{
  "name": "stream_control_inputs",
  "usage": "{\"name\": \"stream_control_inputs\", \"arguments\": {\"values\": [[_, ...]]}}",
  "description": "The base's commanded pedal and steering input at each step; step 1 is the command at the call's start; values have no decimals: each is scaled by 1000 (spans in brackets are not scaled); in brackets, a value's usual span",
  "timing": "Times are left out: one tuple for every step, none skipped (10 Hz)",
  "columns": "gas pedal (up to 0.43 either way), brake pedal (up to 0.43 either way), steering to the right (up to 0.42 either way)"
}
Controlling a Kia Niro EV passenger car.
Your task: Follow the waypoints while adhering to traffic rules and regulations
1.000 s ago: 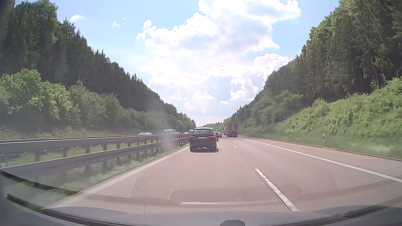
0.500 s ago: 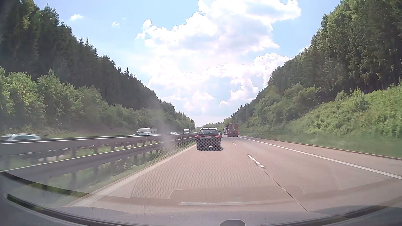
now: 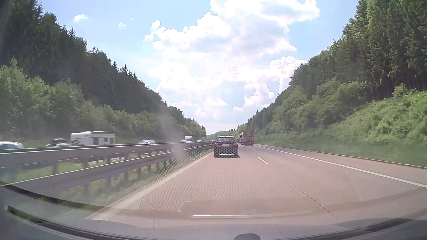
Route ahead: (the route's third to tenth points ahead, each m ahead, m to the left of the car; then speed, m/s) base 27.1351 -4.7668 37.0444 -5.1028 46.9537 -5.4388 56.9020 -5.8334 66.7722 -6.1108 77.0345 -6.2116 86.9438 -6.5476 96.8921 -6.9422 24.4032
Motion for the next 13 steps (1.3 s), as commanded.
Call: {"name": "stream_control_inputs", "arguments": {"values": [[319, 0, 0], [299, 0, 0], [268, 0, 0], [260, 0, 0], [260, 0, 0], [260, 0, 0], [260, 0, 0], [260, 0, 0], [260, 0, 1], [260, 0, 1], [268, 0, 1], [268, 0, 2], [268, 0, 4]]}}
